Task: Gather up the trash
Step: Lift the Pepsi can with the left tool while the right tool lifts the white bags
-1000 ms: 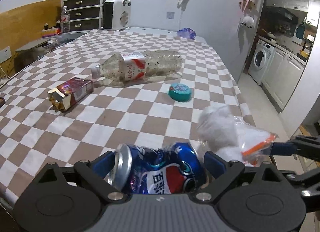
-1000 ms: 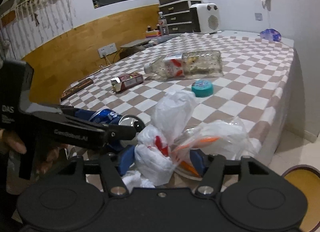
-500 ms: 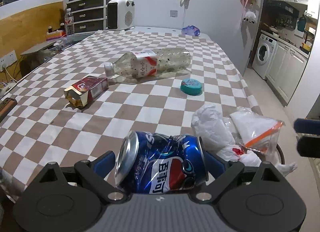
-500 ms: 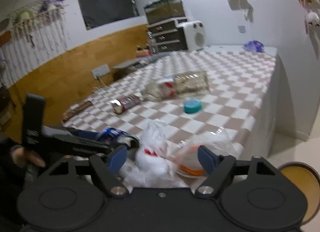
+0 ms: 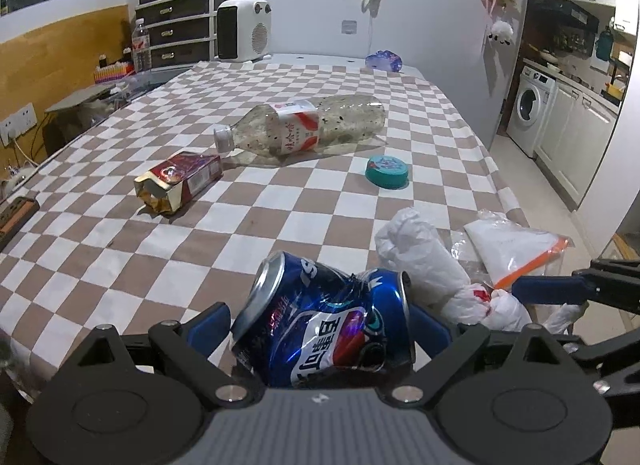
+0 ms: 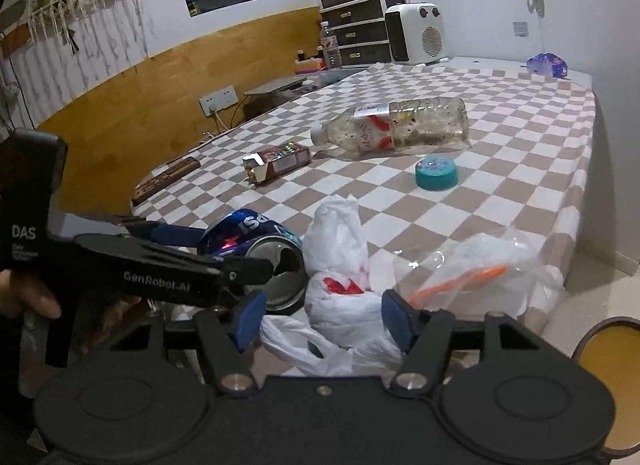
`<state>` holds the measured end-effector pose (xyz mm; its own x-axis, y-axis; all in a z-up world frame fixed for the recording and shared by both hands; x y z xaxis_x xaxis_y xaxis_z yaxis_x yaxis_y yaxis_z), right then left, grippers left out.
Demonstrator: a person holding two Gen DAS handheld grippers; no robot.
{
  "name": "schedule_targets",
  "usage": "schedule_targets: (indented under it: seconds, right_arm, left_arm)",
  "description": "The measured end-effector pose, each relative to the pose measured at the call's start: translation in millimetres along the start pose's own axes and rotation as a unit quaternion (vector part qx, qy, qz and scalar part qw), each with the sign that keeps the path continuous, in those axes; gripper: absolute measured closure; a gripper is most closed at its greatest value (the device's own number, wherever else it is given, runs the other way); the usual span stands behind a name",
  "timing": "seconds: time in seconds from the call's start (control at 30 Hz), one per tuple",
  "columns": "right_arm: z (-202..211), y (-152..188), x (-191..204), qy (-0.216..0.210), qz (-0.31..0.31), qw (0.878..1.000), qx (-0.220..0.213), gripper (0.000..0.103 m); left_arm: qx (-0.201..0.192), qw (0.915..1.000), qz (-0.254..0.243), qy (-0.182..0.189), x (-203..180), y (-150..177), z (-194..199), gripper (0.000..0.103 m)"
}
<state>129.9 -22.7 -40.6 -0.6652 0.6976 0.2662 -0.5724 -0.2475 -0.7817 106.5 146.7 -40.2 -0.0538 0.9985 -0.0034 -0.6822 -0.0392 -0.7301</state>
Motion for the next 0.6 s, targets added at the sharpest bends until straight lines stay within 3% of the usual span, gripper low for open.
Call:
schedule_targets:
  seconds: [0.23, 0.6]
  right_arm:
    - [5, 1, -1, 0.023, 0.018, 1.000, -0.007, 0.036]
    - [1, 11, -13, 0.001, 0.038, 0.999, 0.009, 0.027]
  left_arm:
    - [-0.005, 1.0000, -0.001, -0.006, -2, -2, -3, 0.007]
    - [-0.022, 0.9997, -0.002, -0.008, 3, 1, -1, 0.011]
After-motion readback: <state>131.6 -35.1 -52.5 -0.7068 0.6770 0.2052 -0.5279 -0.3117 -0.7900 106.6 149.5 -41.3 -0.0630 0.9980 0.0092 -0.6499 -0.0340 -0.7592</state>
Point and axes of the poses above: each gripper's, at about its wrist camera, not at the fingertips, and z roughly against the way its jaws point, x to its left, y to its underside, the point moved 3 cm from there along -z, roughly the way its jaws point, and after that the axes turned 1 degree about -z, right-handed, at the moved point
